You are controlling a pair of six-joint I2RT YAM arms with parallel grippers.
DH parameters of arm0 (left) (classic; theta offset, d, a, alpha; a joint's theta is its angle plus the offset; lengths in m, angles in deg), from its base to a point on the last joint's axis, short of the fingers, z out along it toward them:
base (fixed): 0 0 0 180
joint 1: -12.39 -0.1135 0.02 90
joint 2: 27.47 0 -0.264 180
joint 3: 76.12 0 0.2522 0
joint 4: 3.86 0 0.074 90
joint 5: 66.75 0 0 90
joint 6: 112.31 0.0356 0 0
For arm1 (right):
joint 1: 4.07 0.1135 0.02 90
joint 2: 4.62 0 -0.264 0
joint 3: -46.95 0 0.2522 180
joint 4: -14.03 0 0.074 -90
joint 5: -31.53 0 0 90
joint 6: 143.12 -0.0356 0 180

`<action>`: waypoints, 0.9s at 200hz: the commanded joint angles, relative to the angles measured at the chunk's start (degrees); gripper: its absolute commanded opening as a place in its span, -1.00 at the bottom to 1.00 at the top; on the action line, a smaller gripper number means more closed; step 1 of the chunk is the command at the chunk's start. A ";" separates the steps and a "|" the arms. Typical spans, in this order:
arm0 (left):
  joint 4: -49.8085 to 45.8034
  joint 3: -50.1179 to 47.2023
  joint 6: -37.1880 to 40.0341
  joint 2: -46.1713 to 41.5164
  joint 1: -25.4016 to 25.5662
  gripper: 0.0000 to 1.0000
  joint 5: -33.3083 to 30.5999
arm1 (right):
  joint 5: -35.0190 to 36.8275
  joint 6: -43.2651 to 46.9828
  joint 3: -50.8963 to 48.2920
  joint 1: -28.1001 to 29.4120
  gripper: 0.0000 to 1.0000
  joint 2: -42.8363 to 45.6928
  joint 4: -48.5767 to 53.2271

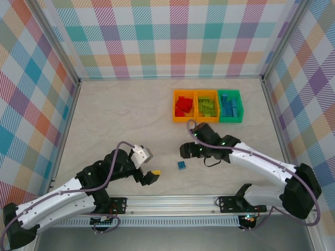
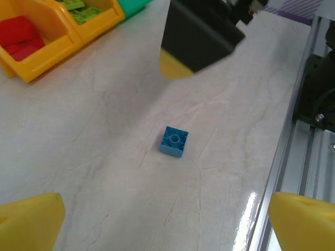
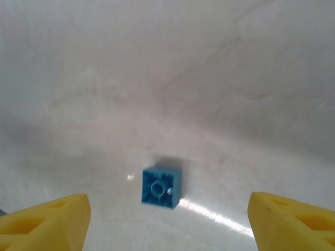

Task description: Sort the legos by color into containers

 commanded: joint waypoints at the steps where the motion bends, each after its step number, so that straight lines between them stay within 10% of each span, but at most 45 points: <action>1: 5.05 -2.65 2.14 1.93 2.08 1.00 3.85 | 4.39 -5.13 0.34 5.18 0.58 -4.28 1.49; 67: 7.76 -6.83 -0.92 3.89 12.60 1.00 -5.89 | 7.70 -4.50 4.34 10.54 0.50 -20.14 0.14; 180: 8.26 -7.58 -0.49 3.87 14.97 1.00 -5.36 | 7.28 -4.22 0.38 10.69 -0.43 -19.00 -5.21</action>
